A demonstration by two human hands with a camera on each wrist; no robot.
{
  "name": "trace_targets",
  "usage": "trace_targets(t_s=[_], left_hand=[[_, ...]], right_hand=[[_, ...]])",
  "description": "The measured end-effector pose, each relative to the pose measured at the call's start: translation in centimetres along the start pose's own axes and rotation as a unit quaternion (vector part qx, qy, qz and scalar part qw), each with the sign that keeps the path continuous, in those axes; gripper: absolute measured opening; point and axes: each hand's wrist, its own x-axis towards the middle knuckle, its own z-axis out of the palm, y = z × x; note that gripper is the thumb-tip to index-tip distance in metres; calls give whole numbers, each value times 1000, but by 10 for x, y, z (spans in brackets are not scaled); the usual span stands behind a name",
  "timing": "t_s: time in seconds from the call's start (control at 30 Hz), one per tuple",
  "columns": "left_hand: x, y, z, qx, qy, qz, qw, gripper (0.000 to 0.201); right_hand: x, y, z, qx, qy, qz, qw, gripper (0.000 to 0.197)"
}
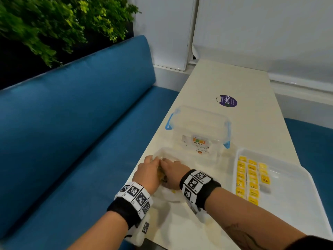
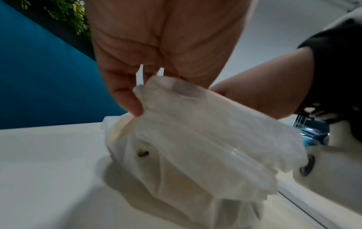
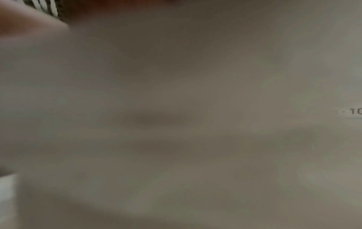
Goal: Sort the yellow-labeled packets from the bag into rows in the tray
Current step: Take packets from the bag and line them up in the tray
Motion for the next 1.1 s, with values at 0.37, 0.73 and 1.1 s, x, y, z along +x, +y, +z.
trace_targets(t_s=[0.37, 0.73, 1.1], left_hand=[[-3, -6, -4, -32, 38, 25, 998, 68], [-10, -5, 1, -65, 44, 27, 997, 64], [-28, 67, -17, -442, 146, 89, 880, 48]], right_hand=[[2, -2, 7, -90, -46, 27, 995, 40], [-21, -1, -23, 189, 109, 21, 976, 21], [-92, 41, -89, 584, 176, 16, 792, 27]])
